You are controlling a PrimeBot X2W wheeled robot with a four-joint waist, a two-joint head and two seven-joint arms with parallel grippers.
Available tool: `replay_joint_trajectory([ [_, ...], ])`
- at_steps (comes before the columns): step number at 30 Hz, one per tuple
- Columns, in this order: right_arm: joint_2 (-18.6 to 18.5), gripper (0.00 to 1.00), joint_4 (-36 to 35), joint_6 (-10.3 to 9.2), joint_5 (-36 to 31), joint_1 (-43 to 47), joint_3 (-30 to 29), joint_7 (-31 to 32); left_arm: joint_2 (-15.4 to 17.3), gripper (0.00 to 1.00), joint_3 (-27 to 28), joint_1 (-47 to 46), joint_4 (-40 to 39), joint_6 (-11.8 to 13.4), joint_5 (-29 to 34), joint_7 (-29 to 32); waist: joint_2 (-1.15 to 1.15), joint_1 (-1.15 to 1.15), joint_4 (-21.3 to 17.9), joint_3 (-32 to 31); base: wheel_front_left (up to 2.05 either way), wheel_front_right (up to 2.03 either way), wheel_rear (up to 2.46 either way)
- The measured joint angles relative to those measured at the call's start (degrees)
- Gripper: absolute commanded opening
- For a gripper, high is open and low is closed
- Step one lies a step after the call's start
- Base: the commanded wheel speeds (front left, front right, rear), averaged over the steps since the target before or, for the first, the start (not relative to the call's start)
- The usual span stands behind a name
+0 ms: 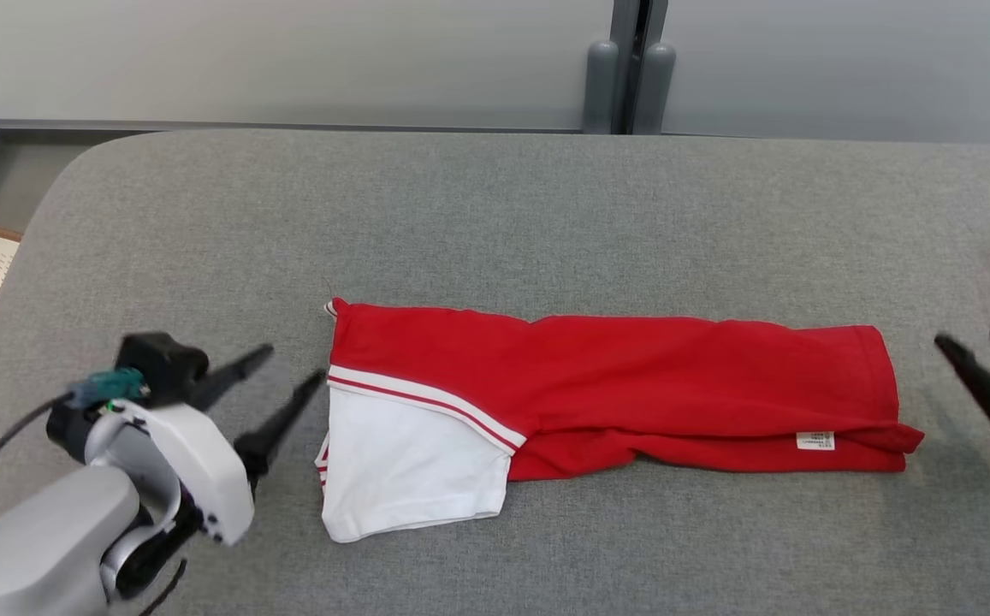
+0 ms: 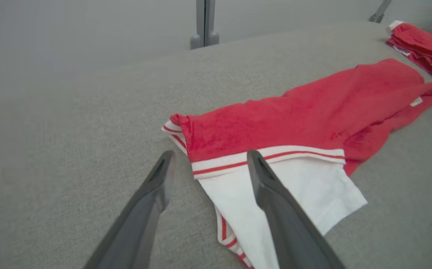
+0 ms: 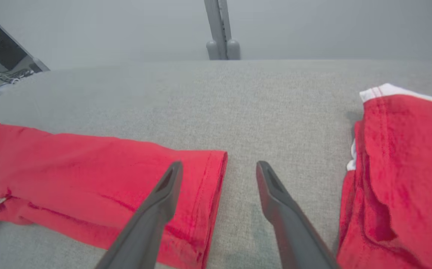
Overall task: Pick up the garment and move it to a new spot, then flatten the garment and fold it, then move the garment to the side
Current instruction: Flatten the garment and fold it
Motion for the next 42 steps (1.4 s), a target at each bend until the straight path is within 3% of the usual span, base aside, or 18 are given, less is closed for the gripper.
replay_joint_trajectory([
  [6, 5.4, 1.00, -0.2, 0.00, -0.4, 0.8, -5.9, -12.7, -4.3, 1.00, 10.3, 1.3, 2.1, 3.7, -4.0, -8.2, 0.00, 0.00, 0.3, -1.4, 0.00, 0.00, 0.00],
  [9, 8.1, 1.00, -0.4, 0.00, -3.1, 2.3, -7.9, -17.4, -7.9, 1.00, 21.6, 4.1, 0.7, 4.2, -3.8, -8.5, 0.00, 0.00, 0.5, -2.0, 0.00, 0.00, 0.00],
  [12, 11.6, 1.00, -0.1, 0.00, -7.7, 4.0, -11.1, -19.3, -12.6, 1.00, 34.3, 9.2, -1.6, 3.5, 1.6, -8.6, 0.00, 0.00, 0.6, -2.3, 0.00, 0.00, 0.00],
  [15, 16.1, 1.00, 0.1, 0.00, -14.1, 6.3, -15.8, -19.7, -19.5, 1.00, 46.0, 16.2, -2.7, 3.3, 6.7, -8.6, 0.00, 0.00, 0.8, -2.6, 0.00, 0.00, 0.00],
  [20, 26.4, 1.00, -4.1, 0.00, -27.6, 12.5, -29.5, -19.8, -29.0, 1.00, 55.7, 23.8, -3.8, 0.1, 18.7, -8.6, 0.00, 0.00, 0.8, -3.1, 0.00, 0.00, 0.00],
  [21, 30.4, 1.00, -6.4, 0.00, -33.1, 15.4, -33.5, -19.8, -31.3, 1.00, 57.5, 26.1, -3.3, -0.9, 23.2, -8.6, 0.00, 0.00, 0.8, -3.1, 0.00, 0.00, 0.00],
  [26, 37.9, 1.00, -9.4, 0.00, -42.5, 19.9, -39.1, -19.8, -34.8, 1.00, 61.0, 29.2, -2.7, -2.5, 30.3, -8.6, 0.00, 0.00, 0.8, -3.1, 0.00, 0.00, 0.00],
  [35, 40.4, 1.00, -9.1, 0.00, -46.4, 20.8, -41.8, -19.8, -36.7, 1.00, 61.7, 30.1, -2.3, -2.9, 32.6, -8.6, 0.00, 0.00, 1.0, -2.5, 0.00, 0.00, 0.00],
  [42, 42.1, 1.00, 0.7, 0.00, -45.8, 17.7, -46.4, -18.9, -36.9, 1.00, 60.0, 29.2, -2.1, -2.9, 32.3, -8.6, 0.00, 0.00, 1.3, -0.9, 0.00, 0.00, 0.00],
])
